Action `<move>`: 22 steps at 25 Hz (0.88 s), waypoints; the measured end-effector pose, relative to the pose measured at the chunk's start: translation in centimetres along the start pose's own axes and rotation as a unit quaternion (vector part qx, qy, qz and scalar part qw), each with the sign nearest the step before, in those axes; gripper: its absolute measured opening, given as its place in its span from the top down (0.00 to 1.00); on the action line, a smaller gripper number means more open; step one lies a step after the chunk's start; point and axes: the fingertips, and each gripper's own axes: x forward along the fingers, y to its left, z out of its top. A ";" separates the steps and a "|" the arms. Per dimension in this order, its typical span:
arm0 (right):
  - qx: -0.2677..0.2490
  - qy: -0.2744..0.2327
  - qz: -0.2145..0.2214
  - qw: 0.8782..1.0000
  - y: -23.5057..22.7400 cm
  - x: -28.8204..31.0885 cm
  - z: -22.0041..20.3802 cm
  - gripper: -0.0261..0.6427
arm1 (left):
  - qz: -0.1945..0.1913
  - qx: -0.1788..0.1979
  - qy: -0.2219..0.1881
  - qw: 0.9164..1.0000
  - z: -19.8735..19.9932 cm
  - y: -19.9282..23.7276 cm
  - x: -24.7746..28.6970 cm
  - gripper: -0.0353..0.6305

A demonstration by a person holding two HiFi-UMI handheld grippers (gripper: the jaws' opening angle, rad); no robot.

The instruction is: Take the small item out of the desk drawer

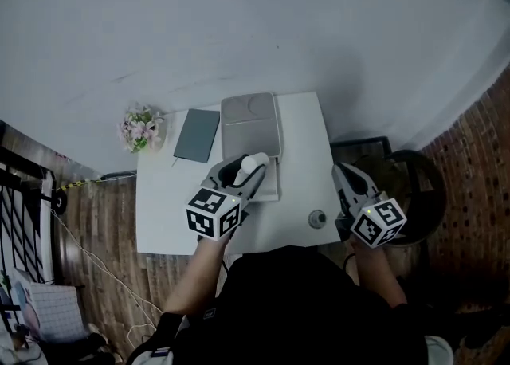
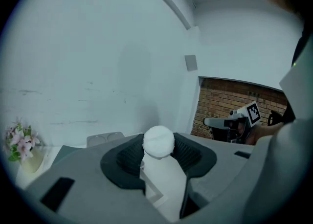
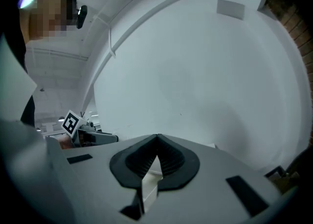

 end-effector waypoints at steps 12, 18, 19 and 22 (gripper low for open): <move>-0.046 0.000 0.047 0.998 -0.4 -1.6 2.7 0.96 | 0.017 0.012 -0.043 0.999 2.1 -4.3 0.9 0.66; -0.047 -0.016 0.067 0.996 2.2 -0.5 4.6 0.96 | 0.022 0.029 -0.062 0.997 3.9 -2.9 -0.5 0.66; -0.040 -0.023 0.071 0.996 2.6 -0.2 5.2 0.96 | 0.024 0.035 -0.065 0.997 4.3 -2.4 -0.7 0.66; -0.094 -0.045 0.061 0.993 4.3 0.6 7.5 0.96 | 0.038 0.054 -0.074 0.995 5.5 -0.6 -1.6 0.66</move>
